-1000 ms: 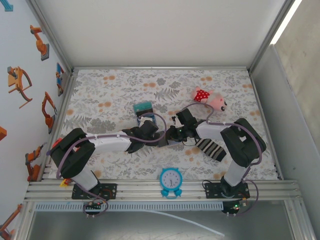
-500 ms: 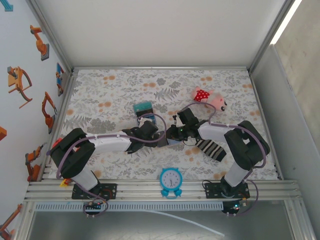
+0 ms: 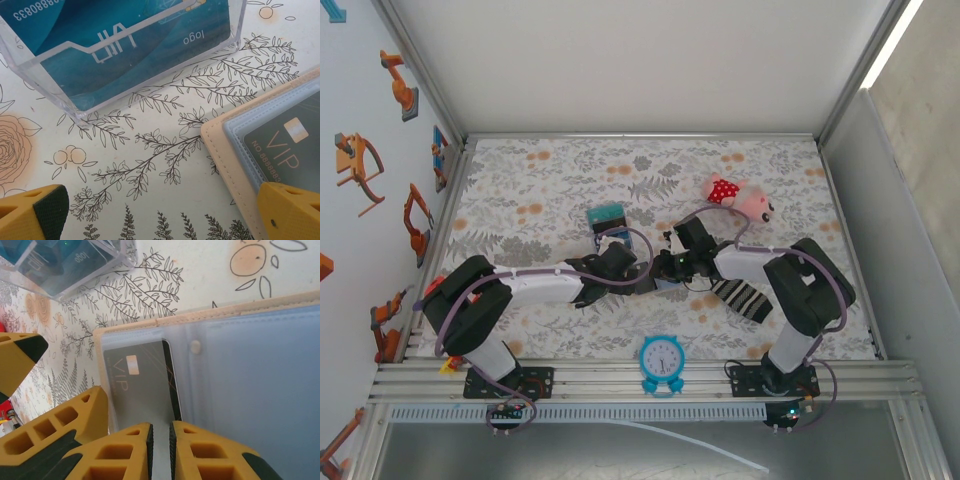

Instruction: Take the credit cards out of the card holder

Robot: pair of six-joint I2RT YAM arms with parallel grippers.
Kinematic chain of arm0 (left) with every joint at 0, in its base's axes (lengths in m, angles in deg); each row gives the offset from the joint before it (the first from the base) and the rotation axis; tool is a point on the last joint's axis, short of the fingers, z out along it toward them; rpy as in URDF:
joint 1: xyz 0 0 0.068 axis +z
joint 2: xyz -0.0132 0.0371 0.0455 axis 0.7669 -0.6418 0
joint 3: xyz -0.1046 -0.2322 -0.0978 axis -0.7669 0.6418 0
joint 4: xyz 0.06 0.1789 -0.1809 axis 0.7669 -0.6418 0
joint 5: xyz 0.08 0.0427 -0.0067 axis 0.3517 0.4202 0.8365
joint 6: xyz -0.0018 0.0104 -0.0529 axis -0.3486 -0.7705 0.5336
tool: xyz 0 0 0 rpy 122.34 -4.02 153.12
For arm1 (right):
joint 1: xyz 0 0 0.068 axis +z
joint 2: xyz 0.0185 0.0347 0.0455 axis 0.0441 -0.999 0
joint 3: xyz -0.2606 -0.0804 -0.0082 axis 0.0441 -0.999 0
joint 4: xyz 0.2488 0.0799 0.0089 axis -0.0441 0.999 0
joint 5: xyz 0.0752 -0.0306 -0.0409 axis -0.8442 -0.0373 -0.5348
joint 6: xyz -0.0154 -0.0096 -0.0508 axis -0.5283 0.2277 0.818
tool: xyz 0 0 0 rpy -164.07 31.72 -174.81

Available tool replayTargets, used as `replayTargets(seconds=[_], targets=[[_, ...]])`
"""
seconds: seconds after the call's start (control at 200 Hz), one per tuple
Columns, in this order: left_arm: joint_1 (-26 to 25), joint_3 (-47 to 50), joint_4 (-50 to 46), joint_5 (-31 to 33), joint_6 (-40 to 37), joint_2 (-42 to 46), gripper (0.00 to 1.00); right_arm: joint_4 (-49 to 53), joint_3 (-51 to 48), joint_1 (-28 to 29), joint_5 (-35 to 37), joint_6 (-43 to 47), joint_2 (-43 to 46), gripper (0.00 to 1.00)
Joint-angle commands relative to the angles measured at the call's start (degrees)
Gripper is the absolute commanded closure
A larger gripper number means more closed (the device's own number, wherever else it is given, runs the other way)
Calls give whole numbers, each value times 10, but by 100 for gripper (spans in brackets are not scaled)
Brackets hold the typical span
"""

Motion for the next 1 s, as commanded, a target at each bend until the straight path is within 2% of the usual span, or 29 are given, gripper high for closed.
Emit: replayTargets(seconds=[0.0, 0.997], targets=[[-3, -15, -10, 9, -5, -8, 3, -15, -6, -4, -9, -10, -12, 83], [-3, -26, -26, 10, -4, -17, 3, 15, -7, -10, 25, -4, 9, 84]])
